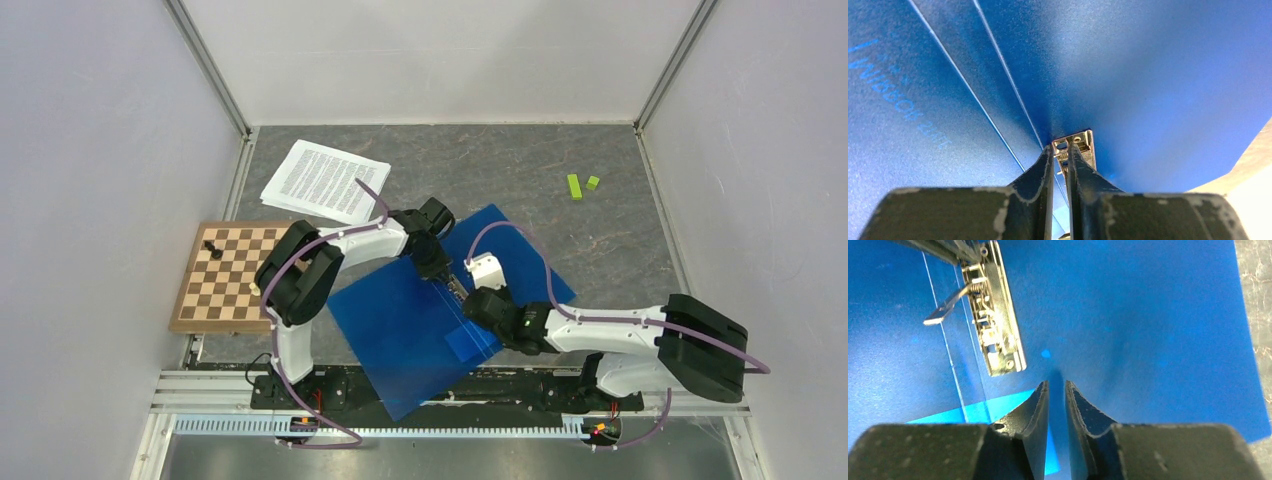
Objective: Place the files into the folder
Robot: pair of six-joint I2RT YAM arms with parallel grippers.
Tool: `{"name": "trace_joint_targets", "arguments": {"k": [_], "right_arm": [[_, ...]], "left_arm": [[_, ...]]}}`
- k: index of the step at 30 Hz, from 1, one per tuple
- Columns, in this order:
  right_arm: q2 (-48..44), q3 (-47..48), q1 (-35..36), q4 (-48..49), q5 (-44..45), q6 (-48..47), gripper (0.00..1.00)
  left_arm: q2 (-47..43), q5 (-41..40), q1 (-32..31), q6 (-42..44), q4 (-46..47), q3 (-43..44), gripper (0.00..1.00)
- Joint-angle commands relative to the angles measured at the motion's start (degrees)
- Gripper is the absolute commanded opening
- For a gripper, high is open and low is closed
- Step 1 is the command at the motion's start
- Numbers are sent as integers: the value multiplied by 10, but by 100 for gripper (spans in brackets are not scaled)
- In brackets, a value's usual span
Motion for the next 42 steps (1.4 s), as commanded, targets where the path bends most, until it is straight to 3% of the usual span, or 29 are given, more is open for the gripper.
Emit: {"name": "trace_joint_targets", "arguments": {"k": [1, 6, 14, 18, 22, 25, 27, 42], "right_arm": [[-21, 27, -43, 61, -56, -45, 21], [-37, 30, -103, 110, -170, -67, 24], [-56, 18, -114, 147, -264, -60, 25], [-60, 5, -119, 184, -304, -34, 26], [-36, 9, -120, 226, -347, -17, 25], [-16, 25, -121, 236, -351, -12, 24], [-5, 28, -124, 248, -353, -8, 25], [193, 170, -219, 296, -403, -10, 23]], "left_arm": [[87, -142, 2, 132, -133, 27, 2], [118, -156, 2, 159, -164, 159, 2], [125, -158, 2, 199, -207, 276, 3], [101, -153, 2, 217, -219, 311, 13], [75, -154, 3, 239, -243, 350, 32], [48, -155, 7, 256, -249, 364, 46], [36, -154, 14, 264, -260, 373, 49], [-129, -190, 101, 284, -276, 252, 50]]}}
